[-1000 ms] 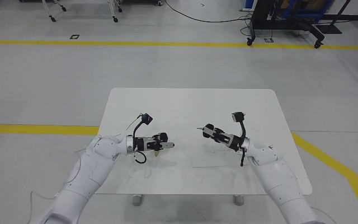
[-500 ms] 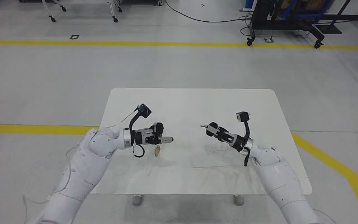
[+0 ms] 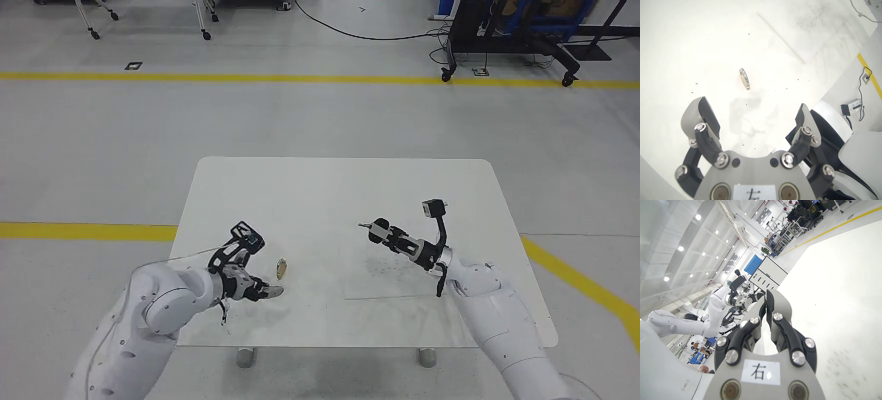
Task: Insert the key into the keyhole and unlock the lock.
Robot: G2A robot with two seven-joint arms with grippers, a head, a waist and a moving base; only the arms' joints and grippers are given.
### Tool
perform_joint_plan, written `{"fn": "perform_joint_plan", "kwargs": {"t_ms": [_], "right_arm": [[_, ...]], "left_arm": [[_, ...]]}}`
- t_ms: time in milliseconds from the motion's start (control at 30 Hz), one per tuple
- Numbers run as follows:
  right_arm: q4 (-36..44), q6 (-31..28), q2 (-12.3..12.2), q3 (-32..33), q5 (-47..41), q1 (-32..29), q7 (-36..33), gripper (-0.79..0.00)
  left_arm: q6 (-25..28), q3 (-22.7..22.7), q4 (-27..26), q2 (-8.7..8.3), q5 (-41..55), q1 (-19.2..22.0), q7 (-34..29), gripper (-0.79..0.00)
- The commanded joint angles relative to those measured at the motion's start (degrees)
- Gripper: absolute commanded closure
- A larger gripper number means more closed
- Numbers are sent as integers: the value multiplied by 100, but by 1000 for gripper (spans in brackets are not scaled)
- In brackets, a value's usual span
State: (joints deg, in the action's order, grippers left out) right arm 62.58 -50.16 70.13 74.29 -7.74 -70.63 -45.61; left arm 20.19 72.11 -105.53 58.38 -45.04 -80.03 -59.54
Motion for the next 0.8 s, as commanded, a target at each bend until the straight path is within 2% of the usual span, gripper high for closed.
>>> {"fn": "perform_joint_plan", "kwargs": {"t_ms": [0,67,200,400,600,633,667,700,767], "right_arm": [[0,0,0,0,0,0,0,0],[0,0,0,0,0,0,0,0],[0,0,0,0,0,0,0,0],[0,0,0,0,0,0,0,0],[0,0,0,0,0,0,0,0],[0,0,0,0,0,0,0,0],[0,0,0,0,0,0,0,0],[0,0,0,0,0,0,0,0],[0,0,0,0,0,0,0,0]], "left_arm": [[-177,-330,388,58,-102,365,9,-785],[-375,-603,679,122,-158,684,17,-763],[-494,-983,1048,216,-149,1109,4,-597],[-661,-1330,1285,290,-315,1401,-152,-406],[-788,-1565,1422,353,-345,1560,-173,-311],[-823,-1585,1440,359,-353,1575,-180,-271],[-863,-1606,1452,365,-372,1588,-195,-182],[-881,-1641,1463,371,-401,1598,-232,0],[-918,-1702,1482,384,-431,1628,-293,0]]}}
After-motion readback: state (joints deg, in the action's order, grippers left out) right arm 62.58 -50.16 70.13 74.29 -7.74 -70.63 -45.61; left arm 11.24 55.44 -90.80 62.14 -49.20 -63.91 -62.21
